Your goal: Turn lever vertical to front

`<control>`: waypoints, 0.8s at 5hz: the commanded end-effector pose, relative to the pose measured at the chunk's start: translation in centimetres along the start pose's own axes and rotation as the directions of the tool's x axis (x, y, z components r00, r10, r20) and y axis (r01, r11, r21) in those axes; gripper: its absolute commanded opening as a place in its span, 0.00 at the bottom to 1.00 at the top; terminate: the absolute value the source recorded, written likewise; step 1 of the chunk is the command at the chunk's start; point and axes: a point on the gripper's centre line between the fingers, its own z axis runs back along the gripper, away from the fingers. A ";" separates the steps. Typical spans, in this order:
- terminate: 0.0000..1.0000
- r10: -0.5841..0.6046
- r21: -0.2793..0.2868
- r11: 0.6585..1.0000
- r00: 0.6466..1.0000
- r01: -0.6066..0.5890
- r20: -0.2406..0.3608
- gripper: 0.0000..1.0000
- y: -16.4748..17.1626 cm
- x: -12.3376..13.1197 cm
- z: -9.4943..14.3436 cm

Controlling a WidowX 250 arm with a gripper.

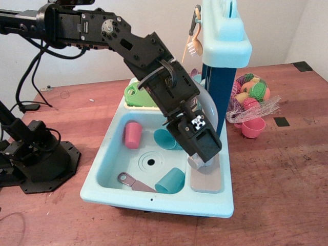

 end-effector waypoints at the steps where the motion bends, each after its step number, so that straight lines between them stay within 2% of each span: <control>1: 0.00 0.000 0.000 1.000 1.000 0.000 0.000 1.00 0.0 0.0 0.0; 3: 0.00 -0.009 0.007 1.000 1.000 0.009 0.003 1.00 0.0 0.9 -1.3; 4: 0.00 0.001 0.002 1.000 1.000 -0.001 0.026 1.00 0.7 1.2 -1.9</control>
